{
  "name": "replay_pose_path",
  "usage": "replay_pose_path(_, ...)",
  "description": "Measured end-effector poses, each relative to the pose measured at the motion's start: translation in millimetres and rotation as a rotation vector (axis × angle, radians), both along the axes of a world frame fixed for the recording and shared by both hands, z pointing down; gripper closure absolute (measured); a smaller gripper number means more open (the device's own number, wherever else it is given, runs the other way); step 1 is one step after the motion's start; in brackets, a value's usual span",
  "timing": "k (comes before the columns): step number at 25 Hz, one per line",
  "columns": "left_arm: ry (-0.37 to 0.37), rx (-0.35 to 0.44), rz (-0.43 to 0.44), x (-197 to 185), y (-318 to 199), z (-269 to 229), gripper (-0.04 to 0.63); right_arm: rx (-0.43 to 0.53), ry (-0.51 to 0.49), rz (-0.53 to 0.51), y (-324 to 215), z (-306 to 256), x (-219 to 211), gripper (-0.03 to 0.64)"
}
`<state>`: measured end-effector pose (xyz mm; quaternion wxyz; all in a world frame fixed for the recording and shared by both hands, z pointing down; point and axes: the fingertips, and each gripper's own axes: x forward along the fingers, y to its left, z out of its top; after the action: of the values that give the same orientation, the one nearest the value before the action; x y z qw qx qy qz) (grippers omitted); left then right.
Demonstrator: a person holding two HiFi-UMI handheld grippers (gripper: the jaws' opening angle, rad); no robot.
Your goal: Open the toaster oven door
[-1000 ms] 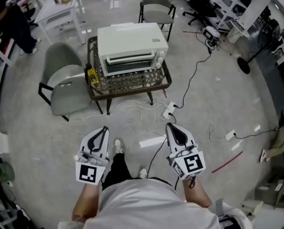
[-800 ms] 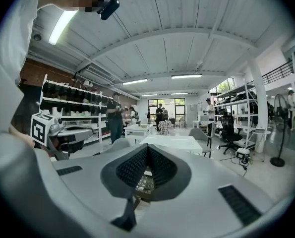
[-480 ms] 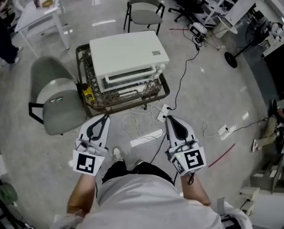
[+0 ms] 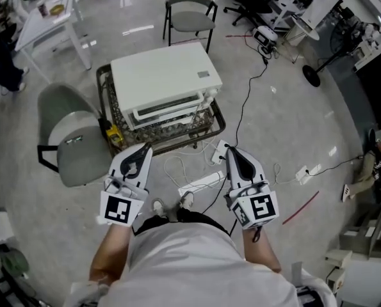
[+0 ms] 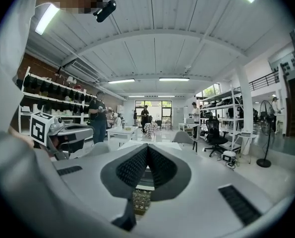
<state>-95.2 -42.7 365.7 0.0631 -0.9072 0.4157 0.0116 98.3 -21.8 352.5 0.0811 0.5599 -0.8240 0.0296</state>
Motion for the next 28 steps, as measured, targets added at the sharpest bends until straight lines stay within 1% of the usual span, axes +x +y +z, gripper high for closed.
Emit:
replay_pose_path(5,-0.045,0.018,-0.023,11.4,-19.8,-2.1,0.572,0.025,-0.014,-0.002,-23.0,-7.6,20.6,0.595)
replay_pose_path(11,-0.084,0.023,-0.033,21.5,-49.0,8.7,0.572,-0.024,-0.024,-0.011,-33.2,9.7,27.8,0.595)
replay_pose_path(13,-0.099,0.009,-0.016,26.8,-59.4,16.5,0.571,-0.036,-0.027,-0.020,-36.1,13.5,25.1,0.594)
replay_pose_path(16,-0.129,-0.040,0.056,40.8,-71.9,37.5,0.564,-0.046,-0.021,-0.035,-39.7,19.0,21.9,0.595)
replay_pose_path(17,-0.147,-0.064,0.075,44.9,-77.1,46.6,0.543,-0.049,-0.017,-0.038,-41.1,20.8,21.0,0.595)
replay_pose_path(19,-0.192,-0.097,0.098,50.8,-88.7,63.2,0.457,-0.055,-0.012,-0.044,-43.8,23.1,18.4,0.595)
replay_pose_path(22,-0.280,-0.126,0.124,55.9,-102.2,84.4,0.454,-0.065,-0.005,-0.051,-44.1,26.1,15.0,0.595)
replay_pose_path(24,-0.344,-0.161,0.167,61.5,-109.1,101.5,0.441,-0.074,-0.002,-0.055,-44.2,29.6,14.3,0.595)
replay_pose_path(25,-0.374,-0.187,0.197,65.3,-111.9,111.9,0.410,-0.080,0.000,-0.056,-44.5,31.4,14.2,0.595)
replay_pose_path(26,-0.406,-0.214,0.225,68.8,-114.3,122.3,0.346,-0.084,0.001,-0.057,-44.7,32.8,14.1,0.595)
replay_pose_path(27,-0.438,-0.238,0.246,71.3,-116.6,131.6,0.314,-0.088,0.001,-0.058,-44.9,33.7,13.7,0.595)
replay_pose_path(28,-0.469,-0.256,0.259,72.7,-118.9,139.5,0.299,-0.090,0.001,-0.059,-45.0,34.4,13.0,0.594)
